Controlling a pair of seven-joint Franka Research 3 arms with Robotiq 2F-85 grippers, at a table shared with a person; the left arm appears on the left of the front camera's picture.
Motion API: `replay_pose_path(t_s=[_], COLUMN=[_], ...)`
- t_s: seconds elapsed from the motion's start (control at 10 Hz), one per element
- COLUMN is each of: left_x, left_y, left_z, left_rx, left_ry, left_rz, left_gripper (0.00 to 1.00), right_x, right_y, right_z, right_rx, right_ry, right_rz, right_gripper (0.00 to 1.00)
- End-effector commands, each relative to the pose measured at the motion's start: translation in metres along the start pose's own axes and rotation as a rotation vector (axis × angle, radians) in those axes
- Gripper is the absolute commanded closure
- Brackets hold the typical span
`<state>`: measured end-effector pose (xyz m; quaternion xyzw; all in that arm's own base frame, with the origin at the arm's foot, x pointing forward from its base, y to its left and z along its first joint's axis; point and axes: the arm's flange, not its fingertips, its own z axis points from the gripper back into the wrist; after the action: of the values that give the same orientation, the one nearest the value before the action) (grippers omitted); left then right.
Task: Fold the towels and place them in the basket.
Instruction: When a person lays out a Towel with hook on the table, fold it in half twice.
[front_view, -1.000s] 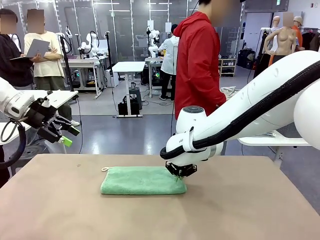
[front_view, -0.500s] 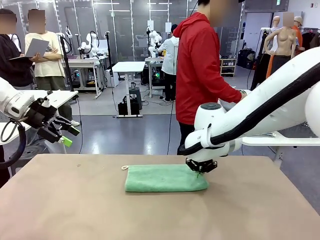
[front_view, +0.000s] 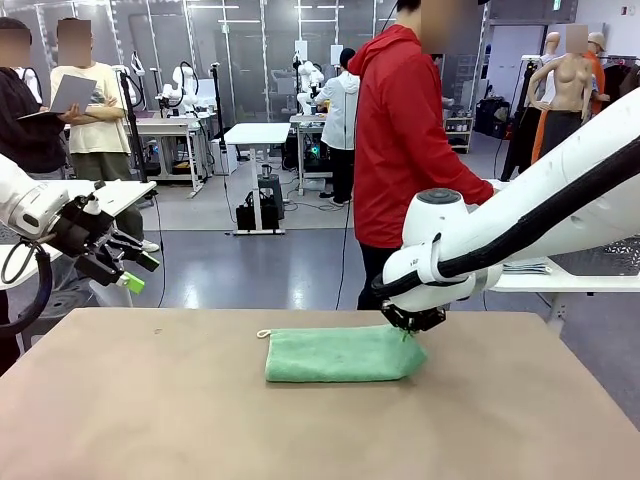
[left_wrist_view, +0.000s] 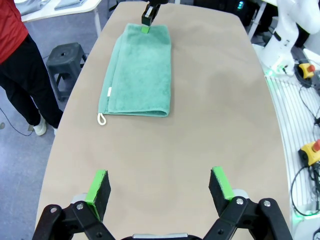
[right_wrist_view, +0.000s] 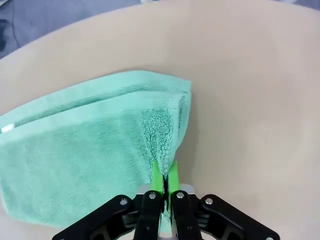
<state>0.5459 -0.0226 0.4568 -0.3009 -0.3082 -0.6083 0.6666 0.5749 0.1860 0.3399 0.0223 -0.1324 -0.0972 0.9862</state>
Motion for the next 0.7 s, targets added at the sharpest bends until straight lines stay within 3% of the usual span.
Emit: replay_pose_path(t_s=[0.0, 0.6], left_x=[0.000, 0.000], left_y=[0.000, 0.000], left_z=[0.000, 0.000], left_rx=[-0.002, -0.002], left_ry=[0.004, 0.004], left_rz=[-0.003, -0.003], left_gripper=[0.00, 0.00], right_x=[-0.014, -0.039], right_y=[0.032, 0.157], right_z=[0.027, 0.043], right_rx=[0.013, 0.040], right_ry=[0.001, 0.011], right_rz=[0.007, 0.048], right_gripper=[1.00, 1.00])
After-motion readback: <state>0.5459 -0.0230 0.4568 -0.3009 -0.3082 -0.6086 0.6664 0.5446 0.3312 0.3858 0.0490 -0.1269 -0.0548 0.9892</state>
